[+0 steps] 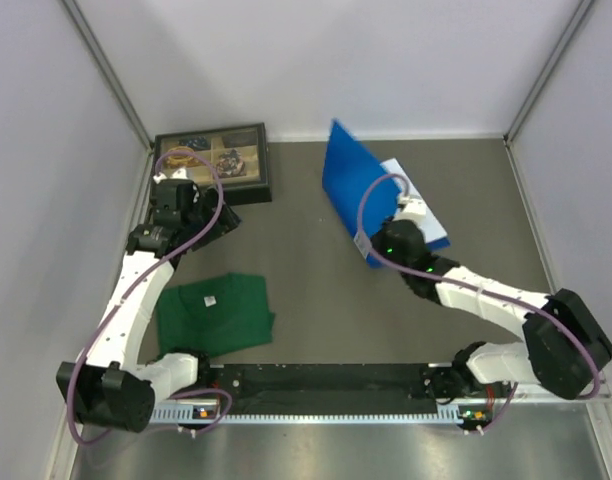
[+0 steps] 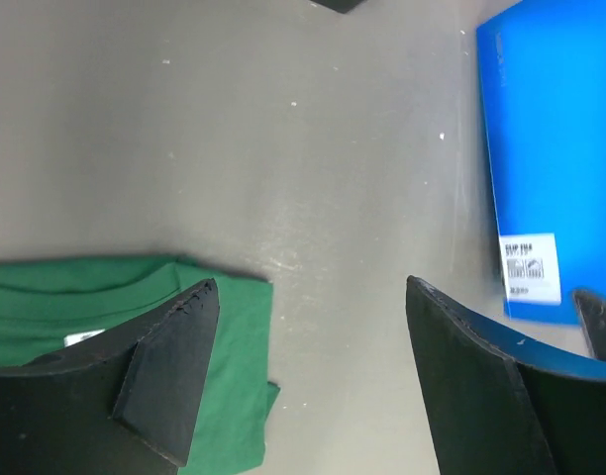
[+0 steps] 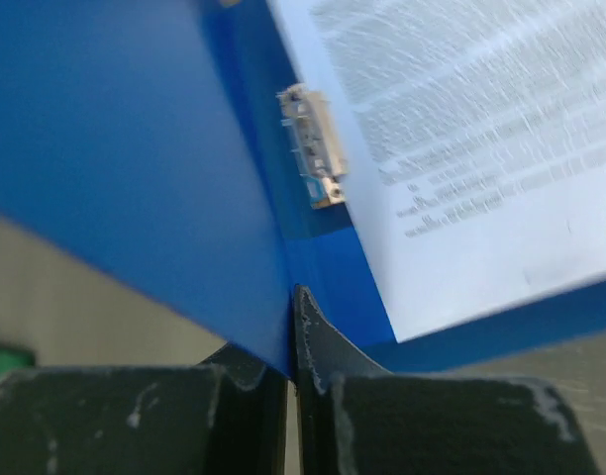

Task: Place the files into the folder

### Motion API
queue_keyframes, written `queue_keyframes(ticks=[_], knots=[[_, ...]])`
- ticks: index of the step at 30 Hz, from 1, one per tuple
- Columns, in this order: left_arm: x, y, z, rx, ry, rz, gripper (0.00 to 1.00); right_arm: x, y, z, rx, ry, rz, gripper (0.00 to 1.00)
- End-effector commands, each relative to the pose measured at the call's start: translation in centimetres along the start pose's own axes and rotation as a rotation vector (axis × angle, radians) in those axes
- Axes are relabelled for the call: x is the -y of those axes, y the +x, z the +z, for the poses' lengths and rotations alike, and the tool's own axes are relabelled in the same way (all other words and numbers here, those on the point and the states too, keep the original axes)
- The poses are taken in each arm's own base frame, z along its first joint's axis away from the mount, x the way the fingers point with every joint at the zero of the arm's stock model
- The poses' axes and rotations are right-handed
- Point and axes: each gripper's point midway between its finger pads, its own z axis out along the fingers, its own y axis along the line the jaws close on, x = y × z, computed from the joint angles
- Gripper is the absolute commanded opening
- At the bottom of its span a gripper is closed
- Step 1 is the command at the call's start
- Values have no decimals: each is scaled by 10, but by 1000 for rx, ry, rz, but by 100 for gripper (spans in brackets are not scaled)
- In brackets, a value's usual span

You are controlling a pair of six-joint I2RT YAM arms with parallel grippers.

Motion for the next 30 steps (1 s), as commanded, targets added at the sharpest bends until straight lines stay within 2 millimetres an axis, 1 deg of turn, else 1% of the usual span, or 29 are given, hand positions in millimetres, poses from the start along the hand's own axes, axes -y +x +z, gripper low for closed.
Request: queue_keyframes(ticks=[1,2,3,4,5,6,7,9,10,11,12,13,14,15,16,17,18,19,20,21,22,23,24,25,26,27,28,29,30], knots=[[25,-1,11,-6,152,21,80,29,35,5,-207,-153,316,0],[29,3,14,-19,186,33,80,35,45,2,-257,-183,356,0],[35,6,16,-37,225,35,80,47,40,6,-244,-179,398,0],[40,11,17,-57,256,40,81,75,34,11,-232,-128,466,0],[48,19,20,-112,308,34,81,87,39,14,-267,-112,510,0],[51,23,22,-133,329,36,81,102,48,13,-314,-60,551,0],[53,28,24,-158,343,36,80,126,46,16,-320,0,595,0],[58,37,28,-211,377,44,81,139,51,22,-393,27,638,0],[62,41,28,-227,394,53,81,142,55,21,-425,31,645,11],[65,45,27,-249,413,60,81,150,49,21,-415,48,657,24],[67,47,27,-260,426,67,81,151,44,19,-402,54,639,37],[72,50,26,-270,442,77,81,153,50,11,-438,82,619,53],[75,51,24,-276,459,85,82,158,39,10,-410,112,593,61],[82,54,21,-290,491,94,82,159,29,3,-396,125,542,70],[88,52,17,-287,512,102,83,162,22,-3,-388,146,517,73],[93,51,13,-290,534,106,84,167,15,-14,-402,202,490,75],[103,52,6,-300,579,116,85,166,5,-21,-389,217,457,77],[114,47,-2,-285,618,131,89,162,-16,-33,-334,212,393,80],[123,44,-7,-279,641,138,91,169,-30,-48,-318,284,364,82],[135,46,-15,-278,674,160,92,159,-41,-56,-298,271,312,84],[149,38,-24,-257,704,168,94,154,-56,-69,-261,268,289,84],[159,36,-31,-254,729,181,96,150,-82,-78,-200,274,263,84],[179,35,-46,-242,777,214,98,145,-84,-90,-213,275,232,86],[190,36,-51,-249,798,223,98,137,-97,-101,-179,254,214,87],[200,38,-58,-250,824,239,98,132,-122,-112,-115,255,187,88],[215,47,-69,-265,863,268,98,127,-128,-120,-108,238,151,92],[228,41,-82,-244,897,283,98,119,-137,-127,-85,213,136,96],[236,42,-90,-241,918,294,98,104,-152,-137,-55,145,121,98],[245,47,-100,-246,947,311,98,99,-155,-143,-59,115,94,99]])
